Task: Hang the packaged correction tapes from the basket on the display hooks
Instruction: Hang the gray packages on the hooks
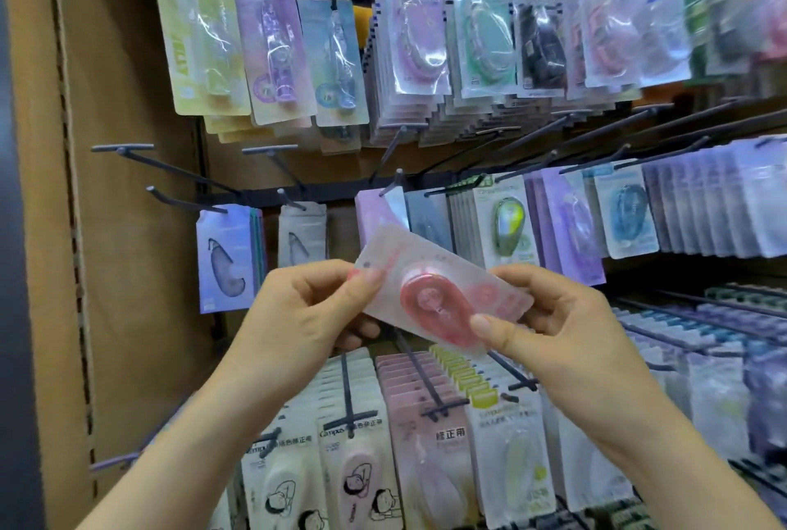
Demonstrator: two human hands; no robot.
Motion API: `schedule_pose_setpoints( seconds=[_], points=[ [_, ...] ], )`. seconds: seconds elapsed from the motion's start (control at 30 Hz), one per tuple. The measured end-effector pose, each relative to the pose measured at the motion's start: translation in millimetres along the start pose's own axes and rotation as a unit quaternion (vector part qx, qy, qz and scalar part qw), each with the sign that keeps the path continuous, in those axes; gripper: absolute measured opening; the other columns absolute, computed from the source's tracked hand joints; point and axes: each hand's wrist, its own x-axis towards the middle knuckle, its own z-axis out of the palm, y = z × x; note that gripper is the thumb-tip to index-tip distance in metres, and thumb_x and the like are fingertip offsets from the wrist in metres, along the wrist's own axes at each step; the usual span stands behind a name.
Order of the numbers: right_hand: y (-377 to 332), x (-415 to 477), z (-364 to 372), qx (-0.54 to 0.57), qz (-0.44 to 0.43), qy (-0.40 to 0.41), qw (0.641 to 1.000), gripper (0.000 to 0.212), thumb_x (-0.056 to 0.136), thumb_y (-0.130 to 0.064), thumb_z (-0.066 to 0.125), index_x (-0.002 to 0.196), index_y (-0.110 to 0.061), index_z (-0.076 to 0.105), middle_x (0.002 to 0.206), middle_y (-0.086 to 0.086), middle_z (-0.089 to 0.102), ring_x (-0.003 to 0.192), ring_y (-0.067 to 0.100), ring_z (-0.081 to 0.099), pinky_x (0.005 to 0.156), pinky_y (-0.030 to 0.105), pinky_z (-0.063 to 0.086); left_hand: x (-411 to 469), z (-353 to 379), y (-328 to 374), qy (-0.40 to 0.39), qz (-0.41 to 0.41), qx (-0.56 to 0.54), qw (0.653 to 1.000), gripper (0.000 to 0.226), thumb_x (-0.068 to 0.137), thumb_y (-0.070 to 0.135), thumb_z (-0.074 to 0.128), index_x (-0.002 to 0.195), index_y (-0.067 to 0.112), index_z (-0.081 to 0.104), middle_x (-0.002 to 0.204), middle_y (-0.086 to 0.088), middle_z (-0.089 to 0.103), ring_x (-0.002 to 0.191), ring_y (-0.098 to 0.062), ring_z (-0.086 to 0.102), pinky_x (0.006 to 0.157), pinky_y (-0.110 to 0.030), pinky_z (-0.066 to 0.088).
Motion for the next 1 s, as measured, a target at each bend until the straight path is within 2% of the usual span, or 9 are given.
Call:
schedule_pose_setpoints(
  seconds=[0.17,0.23,0.33,0.43,0.57,0.7,0.8,0.93,1.0],
  points=[
    [-2.2,-6.7,-32.7,-0.063,-0.038,0.018,0.997,0.026,0.077,-0.001,0.079,0.077,-0.026,0.072,0.077,-0.001,0.073,0.072,0.009,0.067,0.067,0.014,0.051,-7.5,30.7,7.4,0.007,0.148,0.054,0.987,0.016,0.08,0.034,0.071,0.085,0.022,0.079,0.08,0.001,0.075,0.074,-0.013,0.068,0.064,-0.027,0.055],
    [2.6,-8.5,-52.0,-0.109,-0.044,0.065,0.991,0.033,0.079,0.003,0.077,0.074,-0.029,0.071,0.08,-0.003,0.075,0.076,0.011,0.071,0.071,0.022,0.056,-7.7,47.0,5.7,0.014,0.217,0.093,0.972,0.005,0.082,0.022,0.077,0.087,0.023,0.078,0.087,0.006,0.074,0.084,-0.017,0.069,0.07,-0.028,0.056],
    [5.9,-13.9,-83.4,-0.143,-0.047,0.103,0.983,0.028,0.072,-0.005,0.075,0.074,-0.032,0.067,0.086,-0.004,0.076,0.088,0.017,0.073,0.081,0.046,0.059,-7.2,79.8,10.9,0.022,0.302,0.144,0.942,0.012,0.08,0.015,0.072,0.087,0.024,0.076,0.092,0.011,0.07,0.087,-0.013,0.068,0.068,-0.024,0.055],
    [4.6,-19.4,-122.8,-0.163,-0.054,0.117,0.978,0.033,0.076,0.001,0.076,0.071,-0.027,0.059,0.089,-0.006,0.073,0.09,0.015,0.072,0.079,0.044,0.057,-3.4,119.5,21.2,0.021,0.37,0.196,0.908,0.011,0.088,0.023,0.064,0.093,0.023,0.074,0.095,0.01,0.067,0.081,-0.009,0.066,0.063,-0.027,0.054],
    [2.6,-28.1,-188.8,-0.182,-0.033,0.096,0.978,0.026,0.084,-0.005,0.074,0.072,-0.015,0.054,0.082,-0.014,0.071,0.073,0.002,0.067,0.063,0.019,0.05,6.5,184.6,38.8,-0.016,0.36,0.228,0.905,0.012,0.093,0.025,0.06,0.096,0.036,0.059,0.09,0.015,0.057,0.072,-0.005,0.058,0.059,-0.018,0.047],
    [3.3,-36.0,-258.7,-0.207,-0.022,0.074,0.975,0.023,0.085,-0.02,0.074,0.073,-0.023,0.054,0.065,-0.005,0.058,0.063,0.015,0.052,0.061,0.039,0.044,22.8,265.3,53.0,-0.035,0.308,0.187,0.932,0.007,0.096,0.031,0.059,0.09,0.032,0.058,0.079,0.015,0.055,0.062,-0.001,0.047,0.055,-0.007,0.032],
    [2.6,-41.1,-304.8,-0.198,-0.012,0.061,0.978,0.009,0.079,-0.032,0.059,0.087,-0.03,0.056,0.079,0.001,0.059,0.075,0.033,0.055,0.07,0.057,0.05,35.3,322.5,60.5,-0.047,0.266,0.132,0.954,0.016,0.094,0.042,0.055,0.088,0.028,0.059,0.073,0.002,0.053,0.058,-0.011,0.041,0.052,-0.017,0.032],
    [2.6,-38.6,-350.8,-0.153,0.025,0.046,0.987,0.047,0.071,-0.069,0.058,0.114,-0.073,0.038,0.112,-0.033,0.052,0.096,0.002,0.063,0.077,0.032,0.052,66.0,380.2,68.0,-0.012,0.208,0.123,0.97,0.025,0.093,0.046,0.058,0.082,0.024,0.06,0.068,0.003,0.054,0.059,-0.009,0.043,0.058,-0.026,0.038],
    [5.3,-34.0,-367.8,-0.176,0.016,0.046,0.983,0.08,0.064,-0.074,0.068,0.129,-0.076,0.021,0.128,-0.036,0.044,0.113,-0.008,0.053,0.089,0.019,0.047,86.5,406.0,73.4,-0.009,0.191,0.129,0.973,0.018,0.09,0.035,0.064,0.078,0.021,0.063,0.068,0.001,0.058,0.062,-0.006,0.047,0.062,-0.027,0.042]
  ],
)
